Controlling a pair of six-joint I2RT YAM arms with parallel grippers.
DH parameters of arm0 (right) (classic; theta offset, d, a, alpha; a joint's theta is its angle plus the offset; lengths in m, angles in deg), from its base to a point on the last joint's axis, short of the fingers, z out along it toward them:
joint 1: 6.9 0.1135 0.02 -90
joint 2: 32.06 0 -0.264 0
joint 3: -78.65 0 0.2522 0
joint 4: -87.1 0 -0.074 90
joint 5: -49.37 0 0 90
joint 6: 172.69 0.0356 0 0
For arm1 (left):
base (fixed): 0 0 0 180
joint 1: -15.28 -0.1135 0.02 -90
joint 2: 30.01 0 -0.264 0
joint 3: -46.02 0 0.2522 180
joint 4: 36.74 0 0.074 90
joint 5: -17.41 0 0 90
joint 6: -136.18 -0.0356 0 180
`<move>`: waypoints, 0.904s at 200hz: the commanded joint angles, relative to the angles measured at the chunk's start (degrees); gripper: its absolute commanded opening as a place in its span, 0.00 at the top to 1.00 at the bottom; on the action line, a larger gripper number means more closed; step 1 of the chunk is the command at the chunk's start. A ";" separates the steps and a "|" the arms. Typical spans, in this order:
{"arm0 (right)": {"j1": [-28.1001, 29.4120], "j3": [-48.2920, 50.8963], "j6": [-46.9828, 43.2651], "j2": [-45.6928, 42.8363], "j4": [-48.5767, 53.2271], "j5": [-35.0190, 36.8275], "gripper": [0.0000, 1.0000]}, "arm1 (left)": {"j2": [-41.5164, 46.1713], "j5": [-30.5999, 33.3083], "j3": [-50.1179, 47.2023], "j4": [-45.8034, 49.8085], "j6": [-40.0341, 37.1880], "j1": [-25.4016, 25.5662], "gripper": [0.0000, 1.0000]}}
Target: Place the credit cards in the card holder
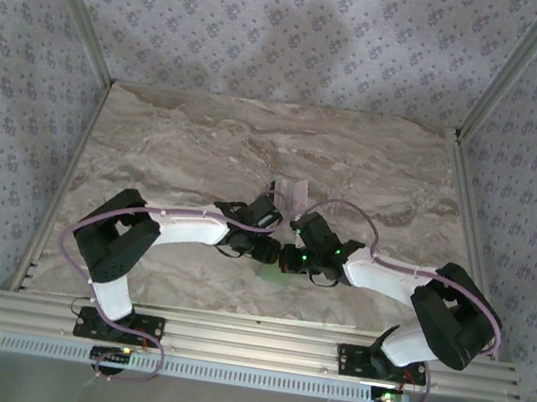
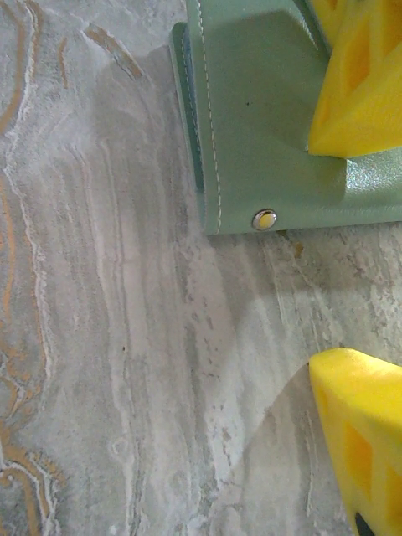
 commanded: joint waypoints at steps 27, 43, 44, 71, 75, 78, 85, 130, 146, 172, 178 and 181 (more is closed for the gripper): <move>4.73 6.92 4.20 1.88 5.14 2.08 1.00 | -7.99 -2.15 -3.38 -2.11 3.27 -1.12 0.38; 5.91 7.97 5.15 1.67 4.16 2.78 1.00 | -8.43 -2.38 -3.29 -2.22 3.36 -1.37 0.38; 5.97 8.09 5.18 1.67 4.15 2.83 1.00 | -8.48 -2.41 -3.29 -2.28 3.36 -1.38 0.38; 7.73 8.96 6.19 1.61 3.53 4.28 1.00 | -9.01 -2.88 -3.28 -2.52 3.63 -1.54 0.38; 7.98 9.13 6.31 1.68 3.46 4.64 1.00 | -9.05 -2.88 -3.37 -2.62 3.69 -1.52 0.38; 8.17 9.22 6.44 1.66 3.48 4.88 1.00 | -9.09 -2.88 -3.44 -2.68 3.78 -1.48 0.38; 8.66 9.59 6.78 1.61 3.38 5.34 1.00 | -9.29 -2.96 -3.55 -2.84 3.89 -1.55 0.38; 11.76 11.85 8.89 1.62 2.13 8.45 1.00 | -10.09 -3.34 -4.08 -3.76 4.68 -1.56 0.38; 12.60 12.76 9.43 1.64 1.50 9.26 1.00 | -10.41 -3.37 -4.08 -3.89 4.94 -1.56 0.38; 12.62 13.73 9.94 1.53 0.28 9.97 1.00 | -9.91 -3.98 -4.00 -3.80 4.96 -1.56 0.38; 12.63 13.51 9.81 1.21 0.52 10.24 1.00 | -9.11 -3.73 -3.91 -3.33 4.82 -1.55 0.38; 12.55 13.34 9.76 0.91 0.67 10.41 1.00 | -8.68 -3.57 -3.83 -3.12 4.78 -1.62 0.38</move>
